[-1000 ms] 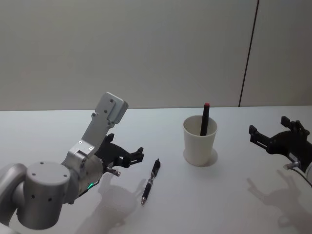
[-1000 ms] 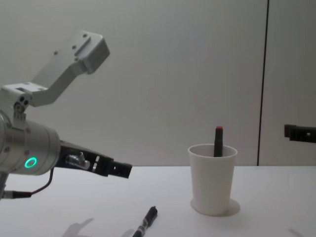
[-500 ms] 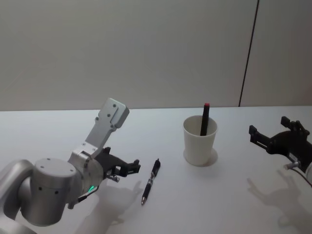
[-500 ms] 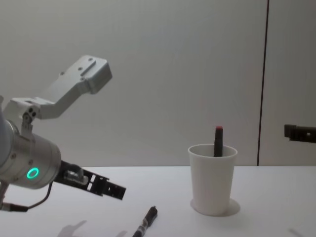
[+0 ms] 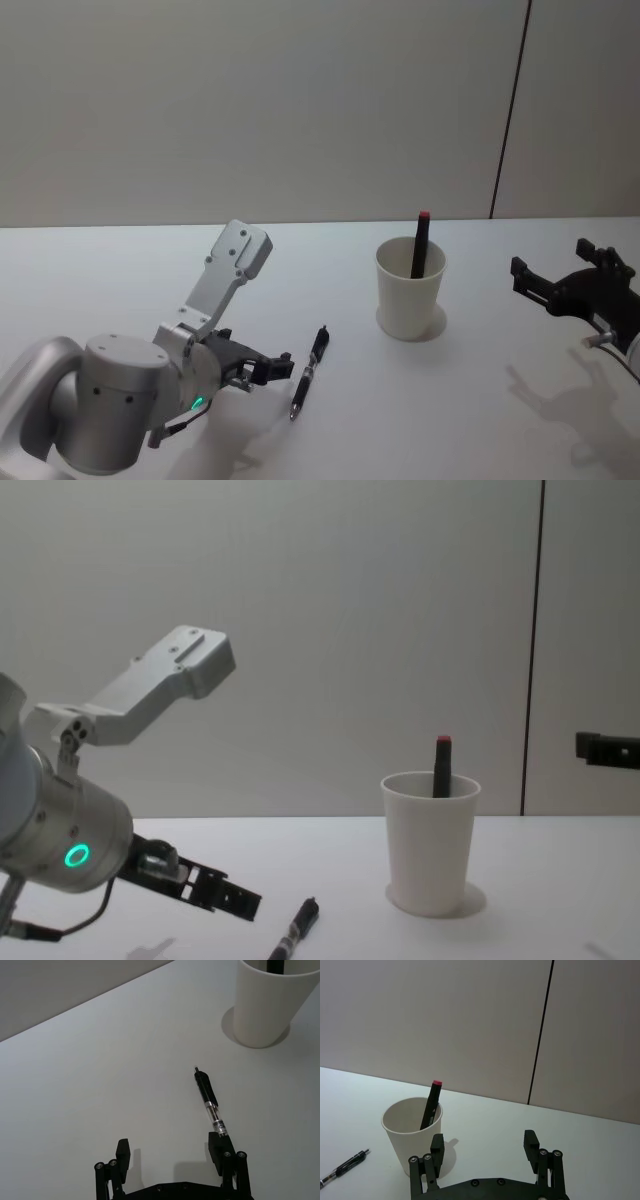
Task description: Place the pen into the pen holder.
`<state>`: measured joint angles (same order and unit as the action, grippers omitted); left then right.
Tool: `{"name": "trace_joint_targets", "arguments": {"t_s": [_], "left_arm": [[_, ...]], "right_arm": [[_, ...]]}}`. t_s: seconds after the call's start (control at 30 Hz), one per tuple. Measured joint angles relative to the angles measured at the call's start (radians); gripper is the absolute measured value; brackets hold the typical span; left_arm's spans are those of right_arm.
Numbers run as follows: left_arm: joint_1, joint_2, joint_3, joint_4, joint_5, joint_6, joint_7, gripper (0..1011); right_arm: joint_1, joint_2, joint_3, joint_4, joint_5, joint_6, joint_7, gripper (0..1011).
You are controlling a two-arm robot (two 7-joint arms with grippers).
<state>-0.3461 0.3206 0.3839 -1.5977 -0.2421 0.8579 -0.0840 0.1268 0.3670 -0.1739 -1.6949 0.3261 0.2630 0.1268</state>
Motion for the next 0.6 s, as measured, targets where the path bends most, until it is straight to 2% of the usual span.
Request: {"name": "trace_joint_targets", "arguments": {"t_s": [0.6], "left_arm": [[0.019,-0.024,0.005,-0.021,-0.035,0.024,-0.007,1000]], "right_arm": [[0.0,0.0,0.0,0.0,0.0,0.0,0.0,1002]]}}
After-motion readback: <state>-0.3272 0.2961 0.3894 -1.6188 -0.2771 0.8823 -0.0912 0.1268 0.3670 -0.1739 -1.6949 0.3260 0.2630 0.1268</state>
